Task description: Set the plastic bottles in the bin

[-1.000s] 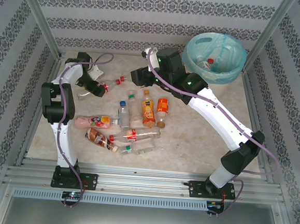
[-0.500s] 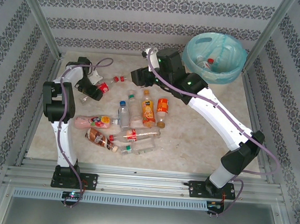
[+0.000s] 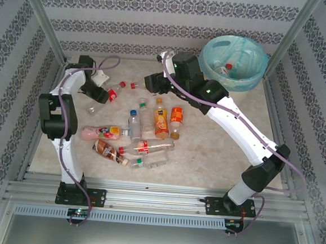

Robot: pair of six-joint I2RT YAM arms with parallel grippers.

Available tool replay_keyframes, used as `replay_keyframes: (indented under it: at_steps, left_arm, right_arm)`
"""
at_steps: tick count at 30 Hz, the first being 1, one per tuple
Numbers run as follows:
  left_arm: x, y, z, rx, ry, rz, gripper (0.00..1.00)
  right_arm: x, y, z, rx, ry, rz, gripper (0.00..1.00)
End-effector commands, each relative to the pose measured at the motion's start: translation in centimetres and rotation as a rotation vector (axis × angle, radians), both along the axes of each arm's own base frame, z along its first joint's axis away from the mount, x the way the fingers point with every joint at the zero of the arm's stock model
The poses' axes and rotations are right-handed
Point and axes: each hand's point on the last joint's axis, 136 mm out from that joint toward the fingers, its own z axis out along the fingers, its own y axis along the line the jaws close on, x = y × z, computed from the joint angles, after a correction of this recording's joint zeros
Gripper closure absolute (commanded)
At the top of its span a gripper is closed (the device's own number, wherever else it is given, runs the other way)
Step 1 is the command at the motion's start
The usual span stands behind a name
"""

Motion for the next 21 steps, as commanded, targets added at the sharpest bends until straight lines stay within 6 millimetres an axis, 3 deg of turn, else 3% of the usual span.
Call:
replay_keyframes:
  at_steps: [1, 3, 5, 10, 15, 21]
  left_arm:
    - [0.5, -0.9, 5.9, -0.075, -0.166, 0.005, 0.37]
    - [0.4, -1.1, 6.7, -0.077, -0.197, -0.002, 0.34]
    - [0.3, -0.6, 6.2, -0.053, -0.187, 0.002, 0.26]
    - [0.4, 0.0, 2.2, -0.035, -0.07, 0.017, 0.19]
    - [-0.2, -1.0, -1.6, -0.091, 0.032, 0.0, 0.18]
    - [-1.0, -1.8, -3.7, -0.135, 0.076, -0.009, 0.18]
  right_arm:
    - [-0.9, -1.3, 2.2, 0.025, -0.052, -0.031, 0.41]
    - [-0.9, -1.7, 2.5, 0.031, -0.065, -0.042, 0.41]
    - [-0.9, -2.0, 2.6, 0.032, -0.068, -0.051, 0.41]
    - [-1.5, -2.2, 2.5, 0.039, -0.059, -0.048, 0.41]
    - [-1.7, -2.8, 2.4, 0.025, -0.056, -0.063, 0.4]
    - [-1.5, -3.2, 1.6, 0.009, -0.052, -0.077, 0.4]
